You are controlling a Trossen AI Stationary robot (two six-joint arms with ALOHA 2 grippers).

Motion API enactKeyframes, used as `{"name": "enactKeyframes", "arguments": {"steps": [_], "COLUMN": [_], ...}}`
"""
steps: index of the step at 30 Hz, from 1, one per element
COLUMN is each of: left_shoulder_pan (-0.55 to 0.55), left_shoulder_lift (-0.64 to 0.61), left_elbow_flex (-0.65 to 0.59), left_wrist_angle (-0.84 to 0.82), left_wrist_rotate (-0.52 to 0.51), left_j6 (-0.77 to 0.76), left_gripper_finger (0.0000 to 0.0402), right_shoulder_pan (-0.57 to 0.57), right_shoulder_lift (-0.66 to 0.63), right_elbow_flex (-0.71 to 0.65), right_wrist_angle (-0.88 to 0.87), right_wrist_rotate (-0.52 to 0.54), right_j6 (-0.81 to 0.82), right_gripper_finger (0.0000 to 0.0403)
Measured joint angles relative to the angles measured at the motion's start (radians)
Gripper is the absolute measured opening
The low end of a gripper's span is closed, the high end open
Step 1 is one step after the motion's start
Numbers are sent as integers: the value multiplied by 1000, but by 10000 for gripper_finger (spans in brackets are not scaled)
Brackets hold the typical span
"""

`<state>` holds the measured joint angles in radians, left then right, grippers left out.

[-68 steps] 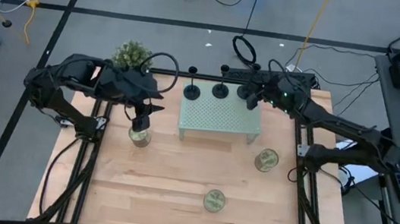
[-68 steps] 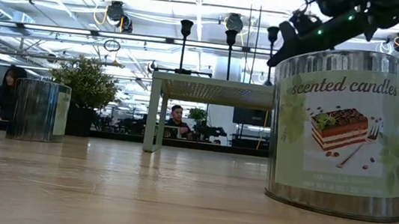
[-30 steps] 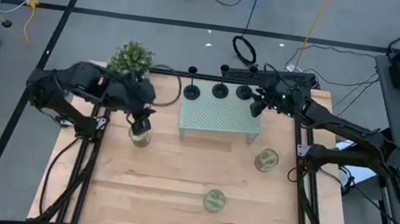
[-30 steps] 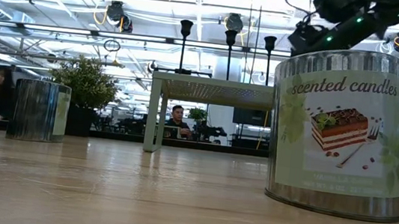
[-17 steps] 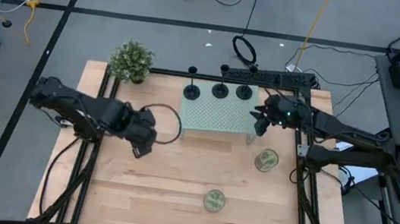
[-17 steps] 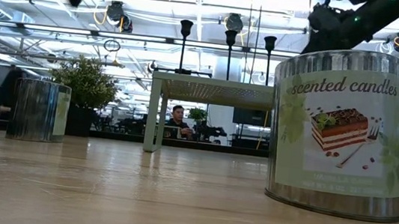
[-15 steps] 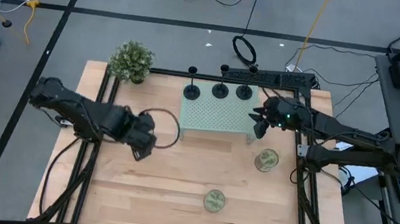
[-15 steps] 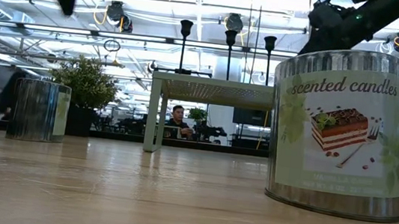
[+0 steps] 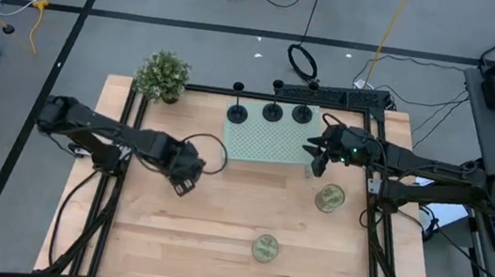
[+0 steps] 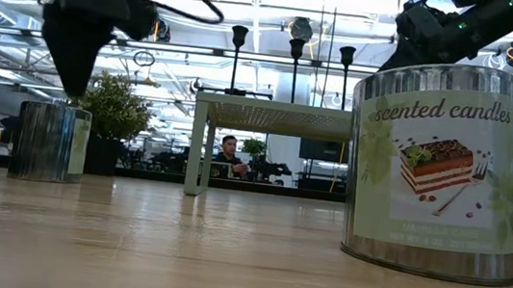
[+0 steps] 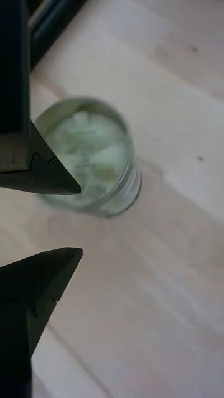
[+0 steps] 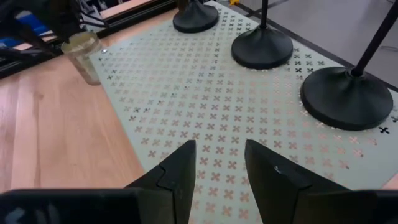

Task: Pick & Place candle stick holders
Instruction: Put the top left green scented candle on the shelf

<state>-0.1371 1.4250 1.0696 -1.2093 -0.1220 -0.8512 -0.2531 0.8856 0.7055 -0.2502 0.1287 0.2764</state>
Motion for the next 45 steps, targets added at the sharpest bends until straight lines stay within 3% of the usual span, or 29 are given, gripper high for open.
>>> {"name": "enactKeyframes", "arguments": {"steps": [9, 15, 23, 41, 45], "left_shoulder_pan": [94, 94, 93, 104, 104], "left_shoulder_lift": [0, 8, 7, 4, 1], "left_elbow_flex": [-1, -21, -153, -152, -152], "left_wrist_angle": [4, 25, 156, 161, 161], "left_wrist_rotate": [-8, 0, 52, 72, 79], "left_j6": [60, 45, 11, 54, 61], "left_gripper_finger": [157, 157, 157, 156, 126], "right_shoulder_pan": [0, 0, 0, 0, 0], "right_shoulder_lift": [0, 0, 0, 0, 0], "right_elbow_flex": [0, 0, -1, -1, -1], "right_wrist_angle": [-5, -7, -9, -6, -5], "right_wrist_rotate": [0, 0, 0, 0, 0], "right_j6": [0, 0, 0, 0, 0], "right_gripper_finger": [130, 130, 130, 130, 130]}}
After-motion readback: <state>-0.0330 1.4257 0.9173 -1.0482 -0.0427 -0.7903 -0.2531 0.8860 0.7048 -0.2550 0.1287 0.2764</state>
